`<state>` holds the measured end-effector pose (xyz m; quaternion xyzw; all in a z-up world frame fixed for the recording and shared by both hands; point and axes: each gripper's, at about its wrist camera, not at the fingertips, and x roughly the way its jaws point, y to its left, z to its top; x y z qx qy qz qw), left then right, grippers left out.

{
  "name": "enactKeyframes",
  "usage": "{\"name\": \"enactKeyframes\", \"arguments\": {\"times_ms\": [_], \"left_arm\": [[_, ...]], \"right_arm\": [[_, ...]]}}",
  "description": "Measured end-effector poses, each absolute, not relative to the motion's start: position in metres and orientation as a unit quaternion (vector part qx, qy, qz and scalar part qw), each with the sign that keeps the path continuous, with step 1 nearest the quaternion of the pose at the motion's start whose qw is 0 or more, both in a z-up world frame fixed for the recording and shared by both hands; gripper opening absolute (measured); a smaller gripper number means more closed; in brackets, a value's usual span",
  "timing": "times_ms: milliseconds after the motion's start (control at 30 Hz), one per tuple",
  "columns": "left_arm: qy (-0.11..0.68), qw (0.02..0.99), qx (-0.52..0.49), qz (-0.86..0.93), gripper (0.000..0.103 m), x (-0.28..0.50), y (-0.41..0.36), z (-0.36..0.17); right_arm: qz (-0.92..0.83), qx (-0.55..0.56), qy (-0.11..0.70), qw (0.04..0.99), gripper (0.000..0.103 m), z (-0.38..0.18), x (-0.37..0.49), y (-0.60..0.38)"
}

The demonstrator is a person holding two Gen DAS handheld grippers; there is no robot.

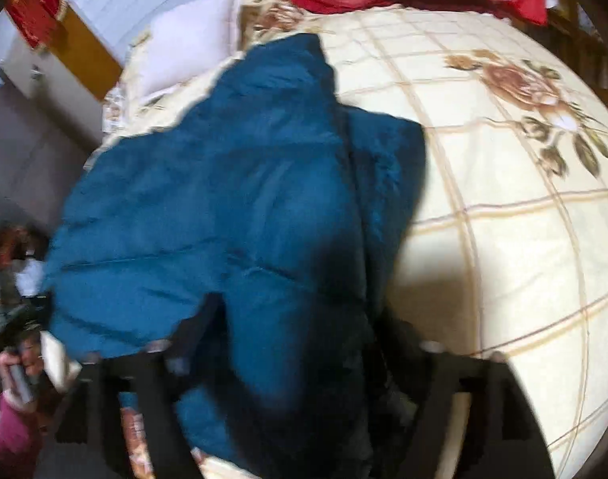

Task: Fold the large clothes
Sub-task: 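Pull both tools back from the folded jacket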

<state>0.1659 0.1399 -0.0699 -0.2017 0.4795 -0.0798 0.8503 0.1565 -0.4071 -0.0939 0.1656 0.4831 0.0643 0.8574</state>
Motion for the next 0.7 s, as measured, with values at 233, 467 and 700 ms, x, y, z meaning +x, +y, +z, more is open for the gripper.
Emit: {"name": "enactKeyframes", "arguments": {"times_ms": [233,467,700], "left_arm": [[0.448,0.883,-0.137,-0.016,0.041,0.128,0.138,-0.045],[0.405,0.911,-0.070,0.017,0.041,0.093,0.118,-0.020],[0.386,0.920,-0.066,0.001,0.041,0.079,0.076,-0.019]], "right_arm": [[0.014,0.088,0.457,0.885,0.086,-0.061,0.122,-0.398],[0.013,0.051,0.406,0.912,0.086,-0.018,0.086,-0.373],[0.028,0.022,0.382,0.923,0.087,-0.024,0.078,-0.296]]}}
